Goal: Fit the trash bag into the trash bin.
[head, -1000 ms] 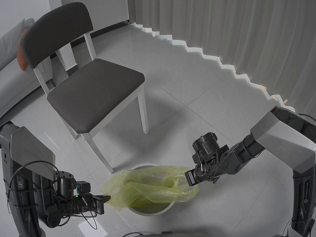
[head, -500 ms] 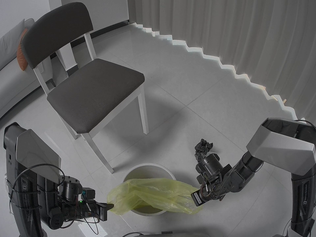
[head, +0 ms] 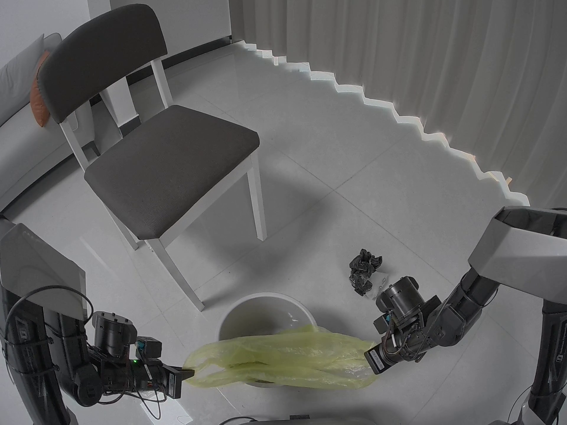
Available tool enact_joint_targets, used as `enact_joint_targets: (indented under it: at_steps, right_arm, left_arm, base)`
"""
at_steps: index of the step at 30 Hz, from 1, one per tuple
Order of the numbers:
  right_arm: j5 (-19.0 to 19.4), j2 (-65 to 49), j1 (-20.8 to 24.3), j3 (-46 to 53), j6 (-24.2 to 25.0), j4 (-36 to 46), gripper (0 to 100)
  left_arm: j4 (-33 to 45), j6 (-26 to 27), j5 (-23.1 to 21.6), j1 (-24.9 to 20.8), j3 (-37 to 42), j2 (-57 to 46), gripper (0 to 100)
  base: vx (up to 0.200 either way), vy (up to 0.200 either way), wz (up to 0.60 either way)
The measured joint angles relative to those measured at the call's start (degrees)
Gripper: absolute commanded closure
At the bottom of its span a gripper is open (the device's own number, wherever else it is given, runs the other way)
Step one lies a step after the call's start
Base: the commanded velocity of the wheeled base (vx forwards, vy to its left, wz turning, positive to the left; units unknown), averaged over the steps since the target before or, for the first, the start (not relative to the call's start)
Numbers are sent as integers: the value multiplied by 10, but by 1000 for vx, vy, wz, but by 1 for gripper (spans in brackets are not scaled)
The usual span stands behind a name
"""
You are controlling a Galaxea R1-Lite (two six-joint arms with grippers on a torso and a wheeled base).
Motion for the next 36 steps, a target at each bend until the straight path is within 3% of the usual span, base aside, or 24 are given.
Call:
enact_joint_targets:
  at_steps: [9, 20, 33, 34, 36]
  right_arm:
    - [0, -9, -23, 15, -19, -11, 100]
    - [-17, 12, 1, -21, -19, -21, 100]
    - [-28, 39, 10, -41, -33, -9, 100]
    - [-28, 38, 9, -39, -33, -9, 0]
    - [-28, 36, 8, -36, -34, -9, 0]
  left_arm:
    - [14, 83, -39, 58, 0, 0, 100]
    - [-140, 80, -31, 45, 0, 87, 100]
    - [-149, 68, -26, 37, 0, 143, 100]
    - [-149, 67, -27, 37, 0, 143, 100]
    - [-149, 65, -27, 38, 0, 142, 100]
  base:
    - [0, 0, 0]
    - [0, 0, 0]
    - [0, 0, 0]
    - [0, 0, 0]
    - [0, 0, 0]
